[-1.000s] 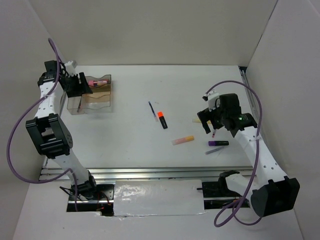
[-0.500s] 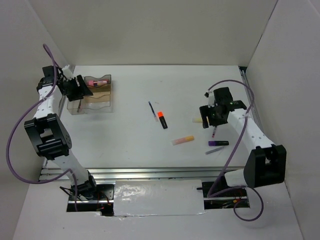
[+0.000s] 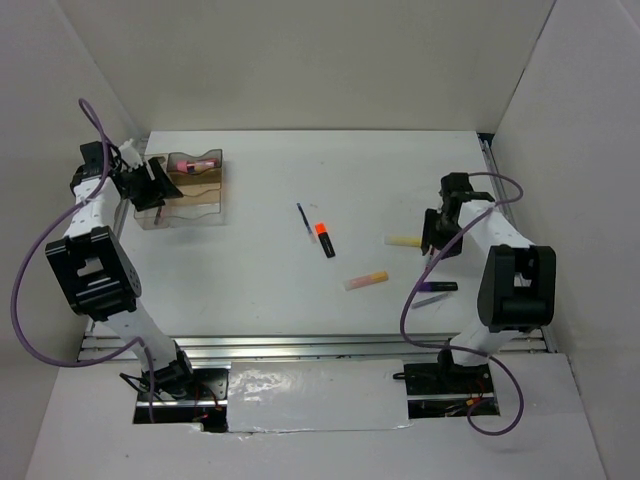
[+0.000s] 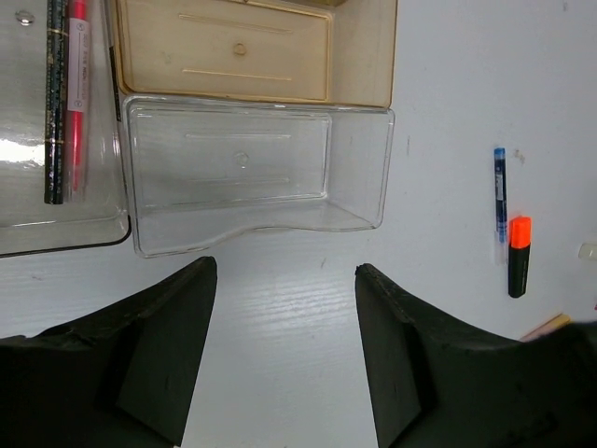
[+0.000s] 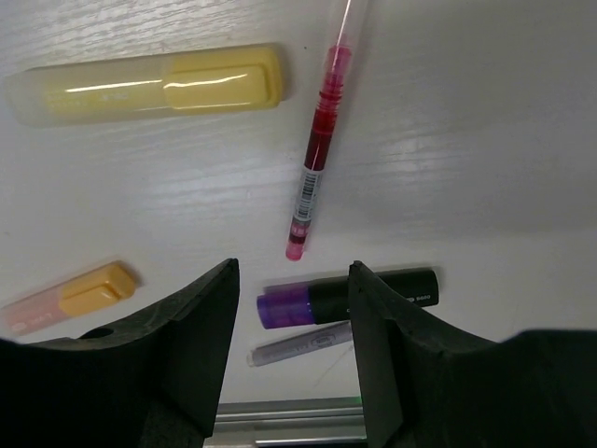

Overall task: Sort the stationery into containers
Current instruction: Pick up the pen from the center of the board.

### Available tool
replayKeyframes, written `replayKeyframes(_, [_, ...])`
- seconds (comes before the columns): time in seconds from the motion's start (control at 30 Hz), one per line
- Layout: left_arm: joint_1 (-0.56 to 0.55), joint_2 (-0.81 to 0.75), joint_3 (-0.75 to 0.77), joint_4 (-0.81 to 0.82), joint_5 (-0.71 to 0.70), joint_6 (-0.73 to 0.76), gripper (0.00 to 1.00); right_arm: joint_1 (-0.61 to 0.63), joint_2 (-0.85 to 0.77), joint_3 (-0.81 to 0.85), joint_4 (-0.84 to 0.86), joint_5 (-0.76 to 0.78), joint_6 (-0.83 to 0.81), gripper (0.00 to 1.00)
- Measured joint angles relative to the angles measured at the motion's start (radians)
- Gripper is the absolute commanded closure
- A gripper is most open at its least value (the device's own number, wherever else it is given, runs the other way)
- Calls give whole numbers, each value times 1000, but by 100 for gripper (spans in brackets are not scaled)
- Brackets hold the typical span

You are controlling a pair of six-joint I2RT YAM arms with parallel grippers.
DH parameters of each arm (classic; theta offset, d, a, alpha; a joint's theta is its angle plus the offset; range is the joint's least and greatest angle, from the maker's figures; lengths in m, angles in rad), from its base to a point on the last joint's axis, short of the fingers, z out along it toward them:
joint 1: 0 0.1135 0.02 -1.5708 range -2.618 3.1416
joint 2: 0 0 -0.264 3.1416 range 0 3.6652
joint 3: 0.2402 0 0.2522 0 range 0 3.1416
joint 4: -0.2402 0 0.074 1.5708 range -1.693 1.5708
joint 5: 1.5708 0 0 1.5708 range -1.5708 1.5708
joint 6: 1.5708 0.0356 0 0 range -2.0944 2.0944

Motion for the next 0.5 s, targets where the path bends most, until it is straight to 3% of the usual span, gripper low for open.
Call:
replayKeyframes(0.33, [9, 0, -27, 14, 8, -4, 28, -28, 121, 25, 22, 19, 21, 44])
replayKeyframes(0.5, [14, 0, -28, 14, 17, -4, 28, -35, 162, 63, 26, 24, 26, 57])
